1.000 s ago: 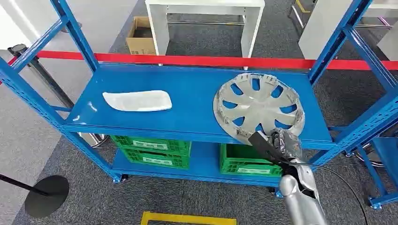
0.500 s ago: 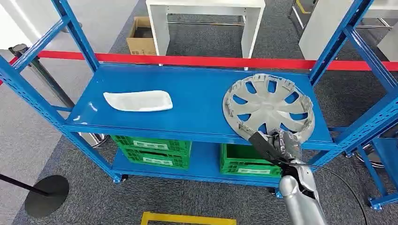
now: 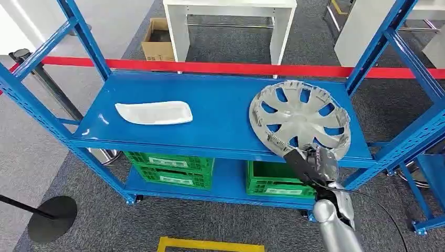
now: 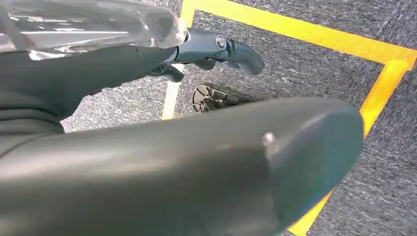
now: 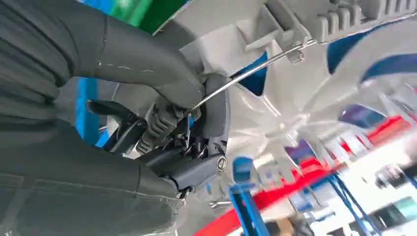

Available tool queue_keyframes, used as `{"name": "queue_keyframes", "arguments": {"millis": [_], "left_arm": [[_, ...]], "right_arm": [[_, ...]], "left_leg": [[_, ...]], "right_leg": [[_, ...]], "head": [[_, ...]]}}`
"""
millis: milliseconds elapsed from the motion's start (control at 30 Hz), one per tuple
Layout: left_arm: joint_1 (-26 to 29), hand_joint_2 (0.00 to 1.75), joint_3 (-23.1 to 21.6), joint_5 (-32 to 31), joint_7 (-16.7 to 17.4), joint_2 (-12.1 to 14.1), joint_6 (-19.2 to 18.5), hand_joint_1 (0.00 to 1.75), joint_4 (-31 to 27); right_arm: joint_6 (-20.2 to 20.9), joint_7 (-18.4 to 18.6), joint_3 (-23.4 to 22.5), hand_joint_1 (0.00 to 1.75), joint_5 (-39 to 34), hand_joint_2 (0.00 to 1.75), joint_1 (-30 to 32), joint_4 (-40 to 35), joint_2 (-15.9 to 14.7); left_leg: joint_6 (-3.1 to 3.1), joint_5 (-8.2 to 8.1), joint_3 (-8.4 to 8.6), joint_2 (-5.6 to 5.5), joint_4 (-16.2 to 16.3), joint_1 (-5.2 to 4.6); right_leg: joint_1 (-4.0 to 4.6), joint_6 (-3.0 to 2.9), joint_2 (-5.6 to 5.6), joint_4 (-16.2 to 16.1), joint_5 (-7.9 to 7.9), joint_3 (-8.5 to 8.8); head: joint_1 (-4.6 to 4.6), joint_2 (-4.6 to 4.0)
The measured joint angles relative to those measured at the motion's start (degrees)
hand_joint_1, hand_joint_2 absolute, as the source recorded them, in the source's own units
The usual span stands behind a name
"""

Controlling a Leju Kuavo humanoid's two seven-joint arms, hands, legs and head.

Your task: Take the parts from the cabinet and place them on the table.

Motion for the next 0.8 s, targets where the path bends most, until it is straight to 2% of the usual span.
{"name": "queue_keyframes", "arguments": {"millis": [200, 467, 800], "left_arm": [[0.16, 0.0, 0.07, -0.59, -0.39, -0.13, 0.28, 0.0, 0.02], [0.19, 0.0, 0.07, -1.27, -0.39, -0.48, 0.13, 0.0, 0.02], [0.19, 0.0, 0.02, -2.01, -0.39, -0.72, -0.22, 0.0, 0.02]], "right_arm": [[-6.8, -7.1, -1.68, 1.75, -11.1, 1.75, 4.28, -10.98, 0.39], [-8.82, -8.52, -3.19, 1.75, -12.73, 1.75, 7.93, -23.16, 0.22], [-11.38, -12.19, -4.11, 1.75, -15.34, 1.75, 11.05, -27.84, 0.02]], "left_leg": [[0.0, 0.0, -0.28, -0.02, 0.0, 0.0], [0.01, -0.01, -0.4, -0.01, 0.0, 0.0], [0.01, -0.01, -0.42, -0.01, 0.0, 0.0]], "right_leg": [[0.0, 0.0, -0.02, 0.01, 0.0, -0.28], [-0.03, 0.0, -0.01, 0.0, 0.0, -0.44], [-0.02, 0.0, 0.0, 0.0, 0.0, -0.44]], "head": [[0.02, 0.0], [0.02, 0.0], [0.02, 0.0]]}}
